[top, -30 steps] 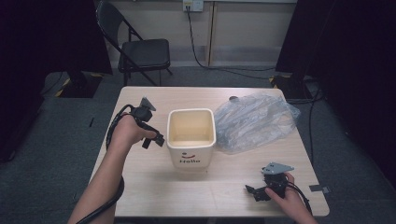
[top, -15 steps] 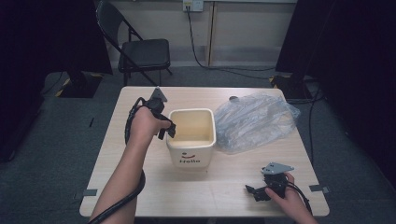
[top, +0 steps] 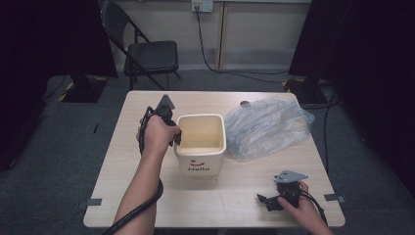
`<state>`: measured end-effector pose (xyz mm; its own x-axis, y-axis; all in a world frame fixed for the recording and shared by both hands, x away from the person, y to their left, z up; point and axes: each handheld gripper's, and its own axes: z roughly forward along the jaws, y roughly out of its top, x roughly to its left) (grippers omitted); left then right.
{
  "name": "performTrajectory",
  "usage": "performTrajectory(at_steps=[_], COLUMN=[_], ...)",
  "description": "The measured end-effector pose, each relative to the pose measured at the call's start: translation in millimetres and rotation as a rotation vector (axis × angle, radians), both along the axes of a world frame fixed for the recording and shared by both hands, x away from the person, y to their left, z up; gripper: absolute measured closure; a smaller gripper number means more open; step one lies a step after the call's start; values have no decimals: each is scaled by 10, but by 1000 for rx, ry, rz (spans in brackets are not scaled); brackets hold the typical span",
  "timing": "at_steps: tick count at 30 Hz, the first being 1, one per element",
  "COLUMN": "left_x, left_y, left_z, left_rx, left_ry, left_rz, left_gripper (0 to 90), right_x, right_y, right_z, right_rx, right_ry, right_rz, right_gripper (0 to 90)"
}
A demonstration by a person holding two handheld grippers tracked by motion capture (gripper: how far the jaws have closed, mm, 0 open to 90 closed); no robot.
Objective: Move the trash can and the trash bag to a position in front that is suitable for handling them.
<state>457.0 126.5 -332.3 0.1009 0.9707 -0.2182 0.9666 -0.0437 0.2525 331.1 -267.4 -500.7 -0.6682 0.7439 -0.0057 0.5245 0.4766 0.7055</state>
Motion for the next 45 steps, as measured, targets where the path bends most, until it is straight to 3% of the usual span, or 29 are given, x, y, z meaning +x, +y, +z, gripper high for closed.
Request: performTrajectory(at_steps=[3,6,13,19,27,30,40,45], left_x=[11,19,23,34,35,26,-19,-71], left_y=[-44,-72,-87,-34,64,109,316,512], left_z=[20,54,197,302,455,493,551,526], left_rx=[27,43,54,22,-67,-76,-68,-67], left_ry=[6,11,-20,-63,-182,-210,-238,-242], left_rz=[-17,8,44,54,69,63,72,90], left_gripper=[762,773,787,802,816,819,819,819], right_x=[0,2,4,6,8,7,8,8], right_y=[0,0,1,1,2,3,3,2], right_z=[0,0,0,0,0,0,0,0], right_rx=[0,0,2,2,2,2,2,2], right_ry=[0,0,2,2,1,2,2,1], right_rz=[0,2,4,5,4,4,4,4], right_gripper=[0,0,0,0,0,0,0,0])
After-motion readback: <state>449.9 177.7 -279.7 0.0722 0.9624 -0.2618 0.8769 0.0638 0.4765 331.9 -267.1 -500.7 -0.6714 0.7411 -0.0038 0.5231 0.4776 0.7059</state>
